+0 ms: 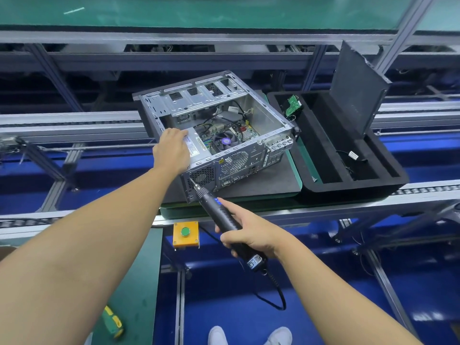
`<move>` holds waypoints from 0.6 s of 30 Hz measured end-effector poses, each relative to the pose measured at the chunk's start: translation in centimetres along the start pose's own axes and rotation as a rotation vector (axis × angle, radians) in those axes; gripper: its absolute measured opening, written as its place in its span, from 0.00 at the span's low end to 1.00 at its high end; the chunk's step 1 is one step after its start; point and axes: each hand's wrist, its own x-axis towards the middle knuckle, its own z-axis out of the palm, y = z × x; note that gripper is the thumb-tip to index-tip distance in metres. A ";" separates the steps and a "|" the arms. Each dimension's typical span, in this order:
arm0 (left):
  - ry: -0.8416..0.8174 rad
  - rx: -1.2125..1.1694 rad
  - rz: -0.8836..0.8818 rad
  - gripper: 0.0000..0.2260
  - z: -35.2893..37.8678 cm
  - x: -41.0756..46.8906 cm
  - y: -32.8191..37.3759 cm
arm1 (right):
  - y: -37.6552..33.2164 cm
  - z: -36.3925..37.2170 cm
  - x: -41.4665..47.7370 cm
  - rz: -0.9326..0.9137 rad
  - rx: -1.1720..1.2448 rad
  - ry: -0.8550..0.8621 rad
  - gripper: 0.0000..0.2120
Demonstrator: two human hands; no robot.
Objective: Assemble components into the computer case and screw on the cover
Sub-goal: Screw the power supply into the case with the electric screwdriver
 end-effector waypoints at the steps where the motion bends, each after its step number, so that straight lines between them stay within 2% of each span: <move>1: -0.024 0.032 0.015 0.19 -0.1 0.0 0.1 | 0.1 -0.3 -0.3 0.005 -0.001 -0.003 0.44; 4: -0.190 0.149 0.028 0.25 -0.7 -0.6 0.1 | 0.0 -1.0 -1.0 -0.015 0.017 0.006 0.43; 9: -0.354 0.267 0.250 0.40 -1.8 -2.5 -0.7 | -0.7 -2.2 -1.3 -0.043 0.054 0.021 0.42; 13: -0.435 0.371 0.282 0.35 -2.4 -2.2 -0.3 | -0.7 -3.0 -1.7 -0.032 0.018 0.017 0.43; 18: -0.501 0.302 0.297 0.32 -3.0 -1.6 -0.1 | -0.7 -4.7 -1.9 -0.072 0.079 0.059 0.40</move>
